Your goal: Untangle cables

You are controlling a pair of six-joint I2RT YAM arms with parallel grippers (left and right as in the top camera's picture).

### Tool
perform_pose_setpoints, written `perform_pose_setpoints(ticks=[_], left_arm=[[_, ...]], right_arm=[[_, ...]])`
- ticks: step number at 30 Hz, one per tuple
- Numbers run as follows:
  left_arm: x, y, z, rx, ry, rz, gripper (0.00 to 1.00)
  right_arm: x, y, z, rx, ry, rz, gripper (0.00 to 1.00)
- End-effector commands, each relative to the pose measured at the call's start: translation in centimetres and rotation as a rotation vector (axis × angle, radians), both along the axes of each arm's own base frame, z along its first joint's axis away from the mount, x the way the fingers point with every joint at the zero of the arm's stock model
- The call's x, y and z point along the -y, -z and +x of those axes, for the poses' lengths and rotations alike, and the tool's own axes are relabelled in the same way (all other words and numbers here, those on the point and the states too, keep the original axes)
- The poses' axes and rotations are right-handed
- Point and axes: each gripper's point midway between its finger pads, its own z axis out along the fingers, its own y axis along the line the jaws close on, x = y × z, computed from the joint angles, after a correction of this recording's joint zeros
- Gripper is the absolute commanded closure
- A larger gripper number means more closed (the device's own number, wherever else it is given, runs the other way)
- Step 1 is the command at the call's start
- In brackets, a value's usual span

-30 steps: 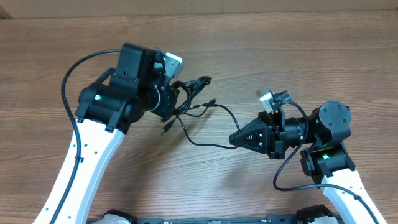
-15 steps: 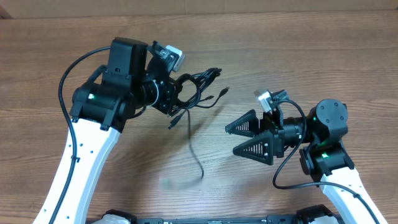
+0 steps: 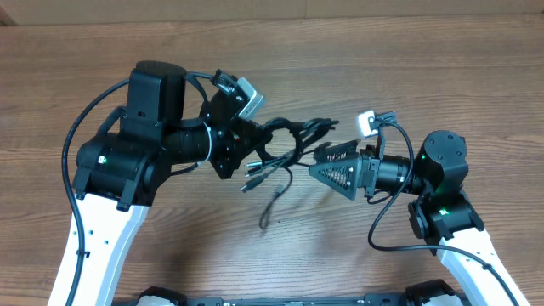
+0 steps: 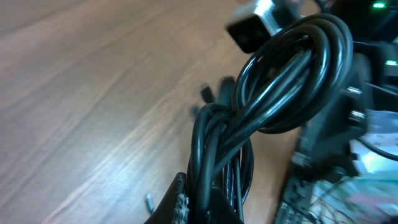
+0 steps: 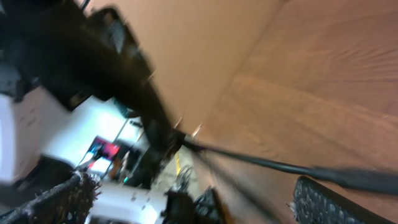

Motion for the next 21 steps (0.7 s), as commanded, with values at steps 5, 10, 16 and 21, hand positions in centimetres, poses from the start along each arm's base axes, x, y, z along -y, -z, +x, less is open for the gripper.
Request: perform_pose_setpoints(ticks=[5,10,16,21], left_arm=[[0.8,-1.3,-2.3,-0.024,0.100,-0.072,0.96],[0.9,-1.2,-3.4,-0.036,0.151,-0.084,0.96],[1.7,-2.4,-4.8,-0.008,0.256,-0.155,0.96],[2.1,-2.4,-5.2,-0.008,0.273,-0.156,0.96]], right_arm=[[0.7,-0.3,2.8,0.024,0.162,-0.016,0.00],[1.1,-0.2,3.7,0.024,0.220,-0.023,0.00],[1.3,-0.1,4.0,0.021,0.241,-0.027,0.00],[0.8,-0.1,3.6,0.026,0.221,-0.028,0.00]])
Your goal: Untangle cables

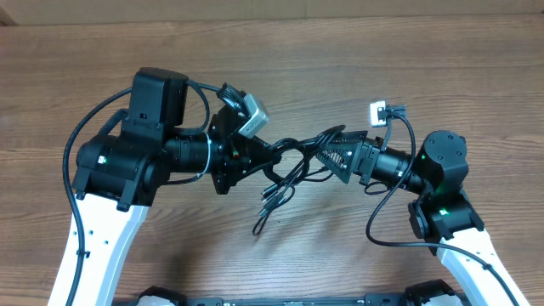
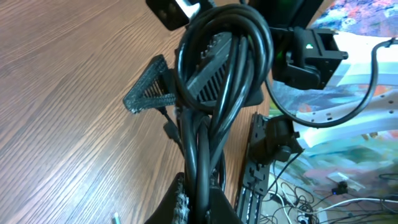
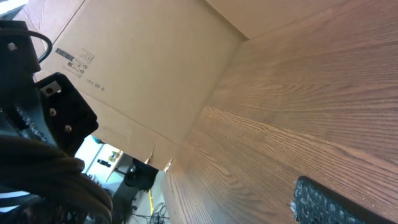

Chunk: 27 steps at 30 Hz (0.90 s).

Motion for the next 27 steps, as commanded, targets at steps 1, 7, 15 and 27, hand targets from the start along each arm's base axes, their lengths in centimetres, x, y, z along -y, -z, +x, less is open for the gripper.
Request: perform_pose_setpoints(ticks=[1,7,15,27], left_arm=[[1.0,-1.7,-1.7,0.039,0.093,-0.068,0.96],[2.9,-1.8,-3.5,0.052,0.181,-0.075,0.96],[3.0,-1.3,-3.7,0.013,0.157,-0.045,0.96],[2.7,-0.8,-3.1,0.027,0.125,-0.010,0.96]], right_arm=[[-0.4,-0.5,0.1,0.023,0.003,-0.003,0.00],[-0.3,-0.1,0.5,0.025,0.033,-0.022,0.00],[2.6,4.6,2.4,-0.159,0.216,-0.131,0.00],[6.2,6.6,3.6,-0.247,0.342,-0.171,0.00]])
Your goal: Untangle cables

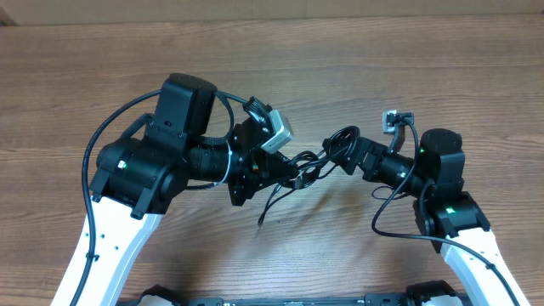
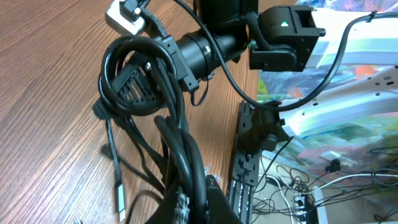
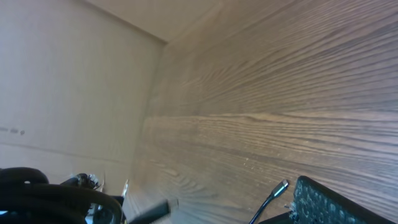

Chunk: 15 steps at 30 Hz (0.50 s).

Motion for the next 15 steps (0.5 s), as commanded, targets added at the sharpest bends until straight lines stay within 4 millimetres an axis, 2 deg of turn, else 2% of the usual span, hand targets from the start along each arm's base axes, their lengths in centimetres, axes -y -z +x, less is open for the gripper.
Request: perform_pose_setpoints(ticks=[1,10,15], left_arm=[[0.16,-1.14,-0.96,0.006,0.028,-0.035,0.96],[0.04,-0.91,-1.15,-0.010,0.026,-0.026,0.96],[-0.34,-0.26,-0.37,0.010,-0.014,0.018,0.96]], right_arm=[[2.14,-0.07,1.64,0.013,0.106,-0.031,0.00],[2.81,-0.06,1.92,0.011,0.127,-0.030,0.00],[2.68,0.13,1.68,-0.003,0.117,-0.027,0.00]])
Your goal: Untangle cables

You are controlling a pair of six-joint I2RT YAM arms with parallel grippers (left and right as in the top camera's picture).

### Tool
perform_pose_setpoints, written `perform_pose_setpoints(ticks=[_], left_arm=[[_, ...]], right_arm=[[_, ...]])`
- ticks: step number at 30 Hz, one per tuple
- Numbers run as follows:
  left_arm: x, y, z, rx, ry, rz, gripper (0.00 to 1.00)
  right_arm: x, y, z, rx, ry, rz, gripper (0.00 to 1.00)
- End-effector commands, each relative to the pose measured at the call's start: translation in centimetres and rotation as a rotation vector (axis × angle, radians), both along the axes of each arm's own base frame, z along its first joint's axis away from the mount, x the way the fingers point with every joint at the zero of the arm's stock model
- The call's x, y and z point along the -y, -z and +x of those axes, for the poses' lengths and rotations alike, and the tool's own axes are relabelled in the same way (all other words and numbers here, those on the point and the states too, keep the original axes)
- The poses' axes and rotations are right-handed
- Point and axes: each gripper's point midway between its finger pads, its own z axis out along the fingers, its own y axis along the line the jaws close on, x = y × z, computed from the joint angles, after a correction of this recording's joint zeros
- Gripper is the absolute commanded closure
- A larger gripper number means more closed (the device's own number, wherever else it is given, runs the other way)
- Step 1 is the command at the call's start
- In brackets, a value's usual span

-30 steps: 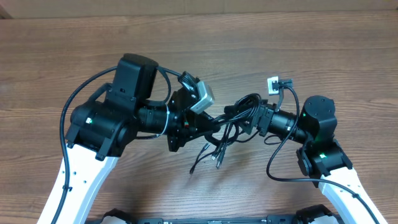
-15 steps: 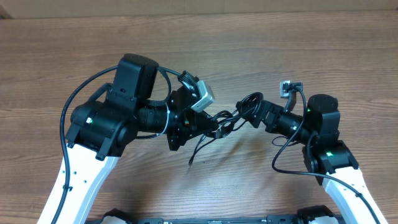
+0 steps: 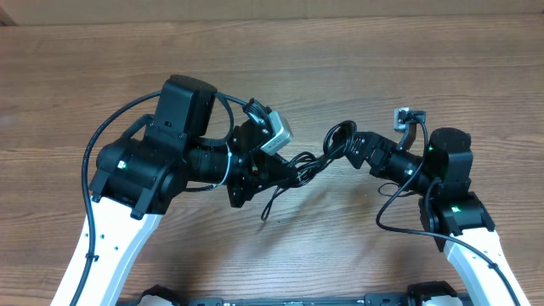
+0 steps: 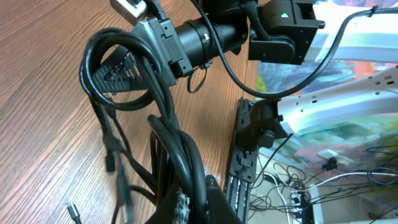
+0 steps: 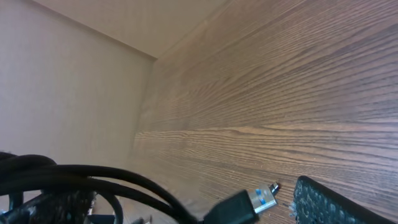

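Observation:
A bundle of black cables (image 3: 299, 167) hangs above the wooden table (image 3: 425, 76) between the two arms. My left gripper (image 3: 287, 174) is shut on the bundle's thick middle (image 4: 186, 180); its fingers (image 4: 181, 205) show at the bottom of the left wrist view. A cable loop (image 3: 340, 136) is hooked round a finger of my open right gripper (image 3: 355, 146), the meshed finger inside the loop (image 4: 115, 74). In the right wrist view, black strands (image 5: 93, 177) and a USB plug (image 5: 252, 200) cross between the jaws of the right gripper (image 5: 186, 208). Loose ends (image 3: 270, 206) dangle to the table.
A cardboard wall (image 3: 255, 8) runs along the table's far edge. The two arms' own black leads (image 3: 391, 212) hang beside them. Off the table's near side, the left wrist view shows a rack (image 4: 249, 155) and floor wires.
My right gripper has moved slightly to the right with the loop, stretching it away from the bundle. A USB plug has come into the right wrist view. The left arm has stayed put.
At first my left gripper held the bundle left of centre, and the open right gripper was beside its trailing ends. Then the right fingers were in among the loops. Then both arms stood further right, one loop drawn out. Now it is stretched wider.

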Motion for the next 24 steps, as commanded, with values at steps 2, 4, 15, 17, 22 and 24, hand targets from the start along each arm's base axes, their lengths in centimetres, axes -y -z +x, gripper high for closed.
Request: perform_pose_setpoints(ticks=[2,4,15,17,22,24], left_arm=[[-0.3,-0.3,0.2,0.039,-0.027,0.023,0.96],[-0.5,-0.1,0.5,0.046,-0.042,0.039,0.96],[-2.0,1.3,2.9,0.090,-0.180,0.157,0.96],[-2.2,1.5,3.1,0.095,-0.193,0.172,0.96],[-2.8,1.9,3.8,0.110,-0.234,0.210,0.96],[-2.9,1.9,4.0,0.115,-0.242,0.218,0.96]], right_arm=[[0.8,0.4,0.4,-0.025,0.043,-0.016,0.00],[0.9,1.0,0.0,-0.059,0.042,-0.022,0.00],[1.1,3.4,-1.6,-0.175,0.034,-0.062,0.00],[1.0,3.0,-1.8,-0.165,0.027,-0.056,0.00],[0.7,0.9,-2.6,-0.098,0.000,-0.032,0.00],[0.7,-0.6,-3.1,-0.043,-0.001,-0.026,0.00]])
